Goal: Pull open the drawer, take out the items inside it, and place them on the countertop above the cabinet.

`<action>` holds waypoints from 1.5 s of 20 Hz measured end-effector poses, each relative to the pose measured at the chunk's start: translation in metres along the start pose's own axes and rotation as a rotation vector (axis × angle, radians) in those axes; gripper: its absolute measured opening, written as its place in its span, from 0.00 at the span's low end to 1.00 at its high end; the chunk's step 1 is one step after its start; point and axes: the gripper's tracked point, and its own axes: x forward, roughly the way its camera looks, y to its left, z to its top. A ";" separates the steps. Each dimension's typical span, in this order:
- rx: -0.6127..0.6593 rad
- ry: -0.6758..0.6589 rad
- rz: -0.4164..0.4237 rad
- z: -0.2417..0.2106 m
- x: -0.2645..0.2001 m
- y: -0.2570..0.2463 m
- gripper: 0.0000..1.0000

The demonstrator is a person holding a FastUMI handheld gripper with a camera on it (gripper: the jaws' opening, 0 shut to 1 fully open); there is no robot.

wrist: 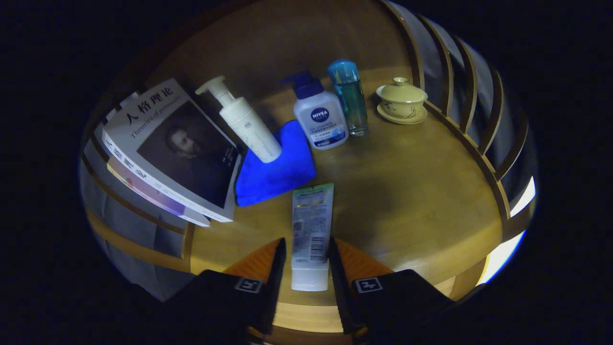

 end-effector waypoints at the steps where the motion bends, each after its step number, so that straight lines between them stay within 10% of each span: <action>1: -0.003 -0.026 0.001 0.003 -0.006 0.000 0.66; 5: -0.096 -0.198 -0.016 0.001 -0.043 0.000 0.98; 20: -0.428 -0.951 -0.044 -0.112 -0.210 0.018 0.98; 30: -0.405 -0.982 -0.067 -0.225 -0.212 0.005 0.98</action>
